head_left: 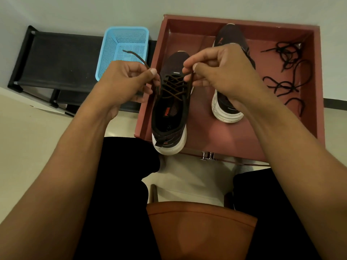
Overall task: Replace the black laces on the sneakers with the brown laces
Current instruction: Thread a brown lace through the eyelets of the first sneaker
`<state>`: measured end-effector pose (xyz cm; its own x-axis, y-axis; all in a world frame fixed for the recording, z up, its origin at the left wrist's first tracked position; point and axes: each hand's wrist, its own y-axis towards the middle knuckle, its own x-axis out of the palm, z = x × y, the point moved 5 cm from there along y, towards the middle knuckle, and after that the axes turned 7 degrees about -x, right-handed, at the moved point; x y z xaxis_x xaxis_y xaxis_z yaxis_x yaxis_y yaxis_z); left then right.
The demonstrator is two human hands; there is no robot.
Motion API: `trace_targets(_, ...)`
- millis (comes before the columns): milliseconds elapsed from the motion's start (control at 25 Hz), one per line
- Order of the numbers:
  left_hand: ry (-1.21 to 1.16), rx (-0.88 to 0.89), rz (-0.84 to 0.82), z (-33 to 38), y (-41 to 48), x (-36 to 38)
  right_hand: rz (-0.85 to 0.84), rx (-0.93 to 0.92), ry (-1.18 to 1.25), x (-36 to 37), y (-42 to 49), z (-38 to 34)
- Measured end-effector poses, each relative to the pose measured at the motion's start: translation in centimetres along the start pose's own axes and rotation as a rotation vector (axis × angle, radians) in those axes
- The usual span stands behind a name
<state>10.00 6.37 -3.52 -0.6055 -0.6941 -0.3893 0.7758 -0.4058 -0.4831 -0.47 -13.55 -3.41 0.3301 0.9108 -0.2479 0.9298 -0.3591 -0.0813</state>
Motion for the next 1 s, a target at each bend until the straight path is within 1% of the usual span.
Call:
trace_targets(160, -0.032, 0.196, 0.070, 1.2, -0.3, -0.2, 0.076, -0.038, 0.156, -0.1, 0.4, 0.1)
trace_targets(280, -0.100, 0.220, 0.099, 1.1, 0.0, -0.5, 0.108, 0.011, 0.280, -0.3, 0.6, 0.7)
trace_targets(320, -0.131, 0.213, 0.102, 1.0, 0.2, -0.7, 0.115, 0.029, 0.283, -0.4, 0.7, 0.9)
trace_targets(400, -0.132, 0.203, 0.106, 0.8, 0.4, -0.8, 0.109, 0.039, 0.188, -0.7, 1.1, 1.2)
trace_targets(480, -0.063, 0.215, 0.104, 0.9, 0.3, -0.6, 0.080, 0.018, 0.061, -0.6, 1.2, 1.4)
trace_targets(560, -0.003, 0.237, 0.081, 1.2, 0.1, 0.0, 0.048, -0.003, -0.004, -0.4, 1.2, 1.5)
trace_targets(760, 0.060, 0.319, 0.015, 1.7, -0.1, 0.7, 0.002, 0.012, -0.007, 0.0, 1.0, 1.7)
trace_targets(880, 0.119, 0.449, 0.043, 2.6, -0.3, 1.1, -0.070, 0.018, 0.030, 1.2, 0.9, 1.5)
trace_targets(1000, 0.232, 0.582, 0.081, 3.2, -0.2, 2.2, -0.162, -0.032, 0.048, 2.4, 0.7, 1.2)
